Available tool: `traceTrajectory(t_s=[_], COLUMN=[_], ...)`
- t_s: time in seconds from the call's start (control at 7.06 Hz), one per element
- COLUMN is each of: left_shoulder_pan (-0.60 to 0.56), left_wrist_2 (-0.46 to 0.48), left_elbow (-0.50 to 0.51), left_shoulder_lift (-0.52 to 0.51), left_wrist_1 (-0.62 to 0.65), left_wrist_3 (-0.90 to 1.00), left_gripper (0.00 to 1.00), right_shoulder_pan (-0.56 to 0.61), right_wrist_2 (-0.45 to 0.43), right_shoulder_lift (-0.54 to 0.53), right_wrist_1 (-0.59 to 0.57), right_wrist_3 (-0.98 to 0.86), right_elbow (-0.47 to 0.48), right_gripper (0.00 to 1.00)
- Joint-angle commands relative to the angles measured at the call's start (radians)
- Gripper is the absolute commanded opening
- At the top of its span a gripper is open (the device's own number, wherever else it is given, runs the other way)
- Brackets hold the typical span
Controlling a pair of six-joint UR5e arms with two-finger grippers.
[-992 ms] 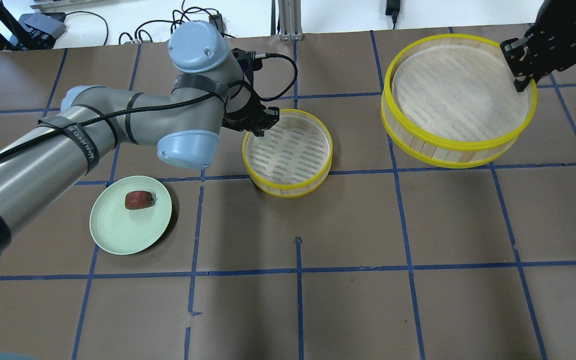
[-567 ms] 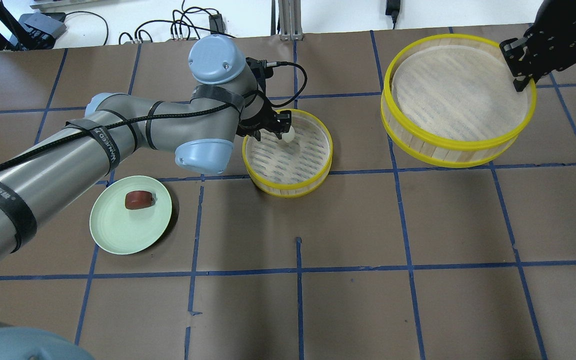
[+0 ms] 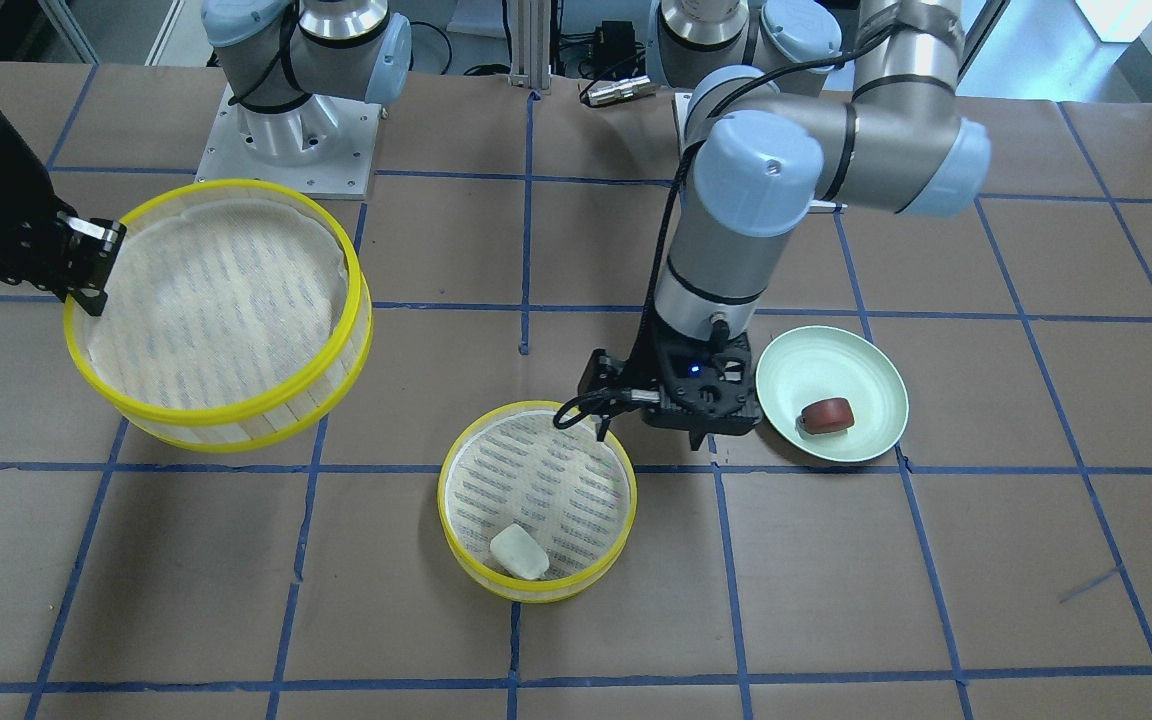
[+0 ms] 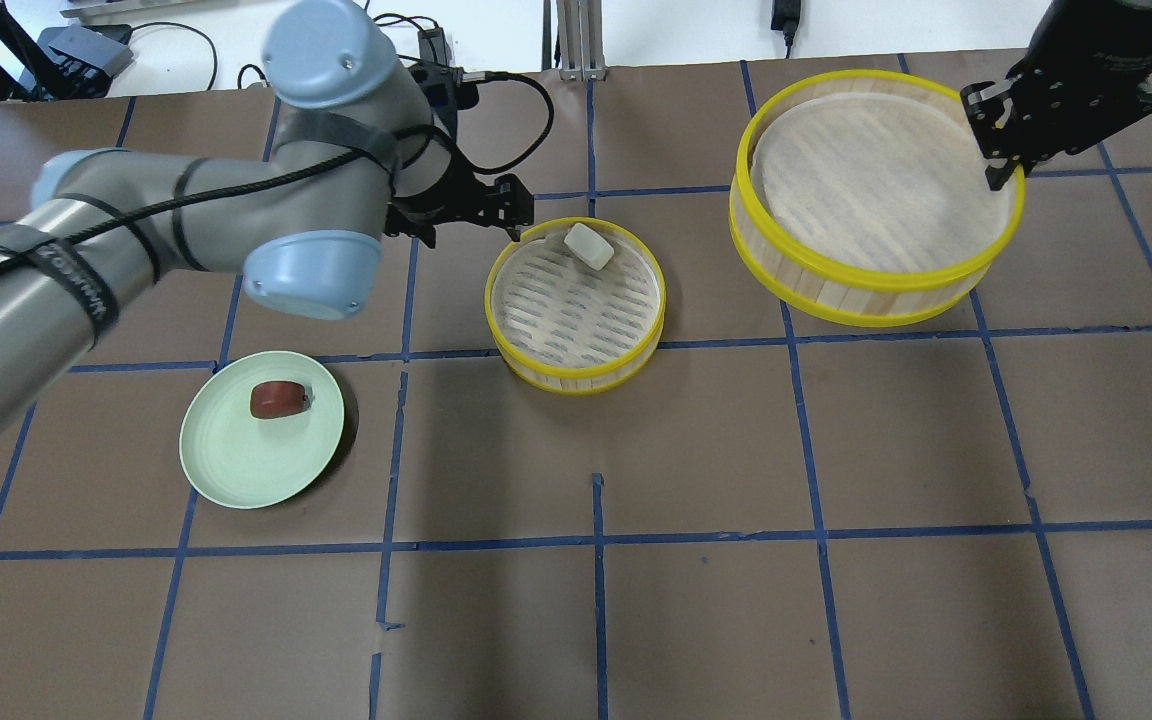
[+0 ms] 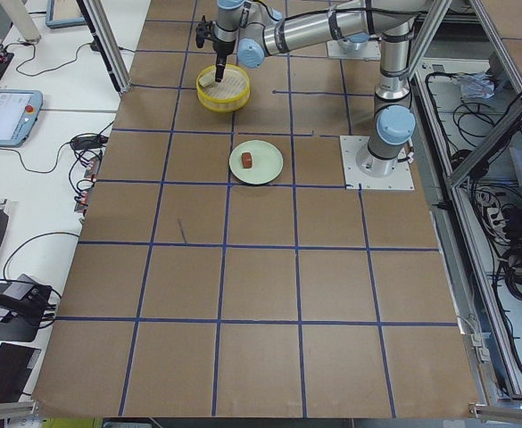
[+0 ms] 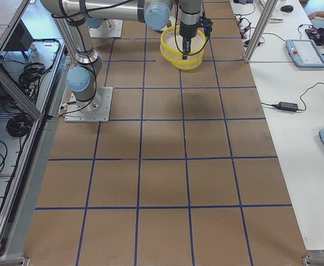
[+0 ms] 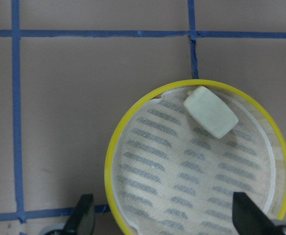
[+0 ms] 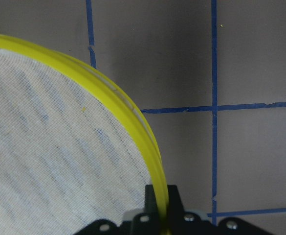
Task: Place buns in different layers of steamer
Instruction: 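Release the white bun into the lower tier and raise the left gripper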
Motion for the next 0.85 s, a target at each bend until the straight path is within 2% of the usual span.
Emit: traceTrajectory(t_s=[0.0, 0.28, 0.42, 0.57, 0.71], left_shoulder_pan=[0.155, 0.246, 0.249, 0.243, 0.243], left_wrist_2=[0.001, 0.053, 0.061, 0.064, 0.053], left_elbow=[0.051, 0.148, 0.156, 0.144, 0.136], left_shoulder_lift=[0.143, 0.220, 0.259, 0.281, 0.284], left_wrist_1=[-0.292, -0.544, -0.635, -0.643, -0.645], left_wrist_3=[0.153, 0.317, 0.319, 0.319, 0.319], left_gripper=[1.00, 1.00, 1.00, 1.00, 1.00], right_shoulder_pan=[0.189, 0.319, 0.378, 0.401, 0.401], right_wrist_2=[-0.020, -0.023, -0.043, -0.035, -0.035], right_shoulder_lift=[0.093, 0.226, 0.280, 0.309, 0.332], right_wrist_1=[-0.134, -0.280, -0.291, -0.349, -0.357], right_wrist_3=[0.197, 0.380, 0.457, 0.511, 0.509], right_elbow=[0.009, 0.007, 0.001, -0.001, 0.004], right_gripper=[0.02, 0.02, 0.02, 0.02, 0.02])
